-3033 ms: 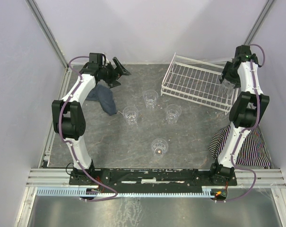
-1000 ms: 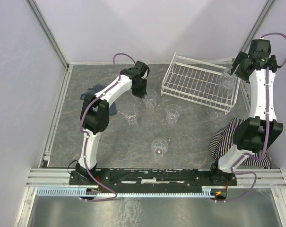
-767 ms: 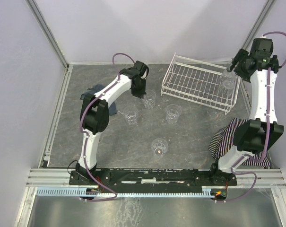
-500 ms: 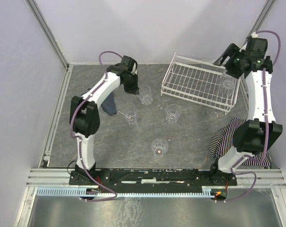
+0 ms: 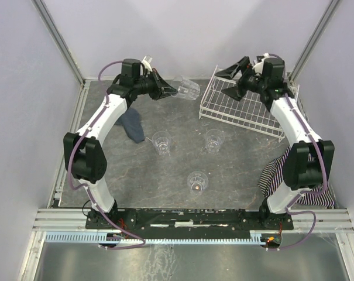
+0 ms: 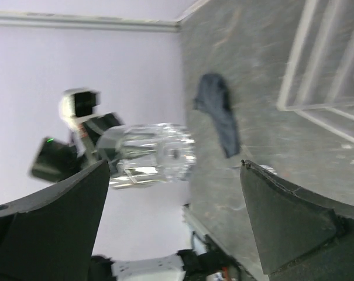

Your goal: Load the cups into the dish rack

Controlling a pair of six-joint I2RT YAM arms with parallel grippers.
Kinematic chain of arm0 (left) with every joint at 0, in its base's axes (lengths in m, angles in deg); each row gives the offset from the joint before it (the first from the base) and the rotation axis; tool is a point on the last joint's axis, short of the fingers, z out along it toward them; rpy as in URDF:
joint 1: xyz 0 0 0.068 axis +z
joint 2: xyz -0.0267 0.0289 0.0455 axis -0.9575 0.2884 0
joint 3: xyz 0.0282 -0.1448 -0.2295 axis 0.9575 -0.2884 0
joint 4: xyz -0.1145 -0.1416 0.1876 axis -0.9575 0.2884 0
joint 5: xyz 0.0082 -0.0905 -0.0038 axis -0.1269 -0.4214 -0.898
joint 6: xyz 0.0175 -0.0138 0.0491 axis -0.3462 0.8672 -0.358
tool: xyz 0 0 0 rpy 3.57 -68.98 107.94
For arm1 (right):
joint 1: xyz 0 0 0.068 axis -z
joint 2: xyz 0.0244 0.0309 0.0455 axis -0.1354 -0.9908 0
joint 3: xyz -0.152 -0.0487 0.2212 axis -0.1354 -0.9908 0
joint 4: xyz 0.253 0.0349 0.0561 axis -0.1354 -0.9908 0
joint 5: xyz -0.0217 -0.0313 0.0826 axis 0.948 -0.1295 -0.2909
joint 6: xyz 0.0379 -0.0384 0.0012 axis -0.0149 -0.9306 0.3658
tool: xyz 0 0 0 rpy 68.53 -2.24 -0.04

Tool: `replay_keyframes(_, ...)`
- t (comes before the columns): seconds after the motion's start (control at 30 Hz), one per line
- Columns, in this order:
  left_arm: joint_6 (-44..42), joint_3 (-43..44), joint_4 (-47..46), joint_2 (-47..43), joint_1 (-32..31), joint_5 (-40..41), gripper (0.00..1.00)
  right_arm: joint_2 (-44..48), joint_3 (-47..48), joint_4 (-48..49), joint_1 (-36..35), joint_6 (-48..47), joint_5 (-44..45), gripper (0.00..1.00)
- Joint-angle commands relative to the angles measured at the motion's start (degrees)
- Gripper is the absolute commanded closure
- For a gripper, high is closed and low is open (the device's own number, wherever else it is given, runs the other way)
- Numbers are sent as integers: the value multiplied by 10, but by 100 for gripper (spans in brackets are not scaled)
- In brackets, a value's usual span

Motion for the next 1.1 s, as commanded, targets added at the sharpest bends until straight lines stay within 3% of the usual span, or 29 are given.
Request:
replay_keyframes(0.0, 181, -58, -217, -22, -2, -117, 97, 0, -21, 216, -28, 164, -52, 0)
replay_keyframes(0.17, 279, -95, -330, -25, -3, -138, 97, -10, -42, 277, -60, 218, -48, 0)
replay_keyframes(0.37, 336, -104, -403, -21, -3, -141, 97, -11, -53, 277, -80, 221, -44, 0)
replay_keyframes(0.9, 414, -130, -507, -3, -8, -142, 97, -43, -75, 423, -118, 347, -45, 2)
replay_keyframes(1.07, 422, -138, -523, -1, -9, -140, 97, -50, -84, 459, -126, 379, -46, 7)
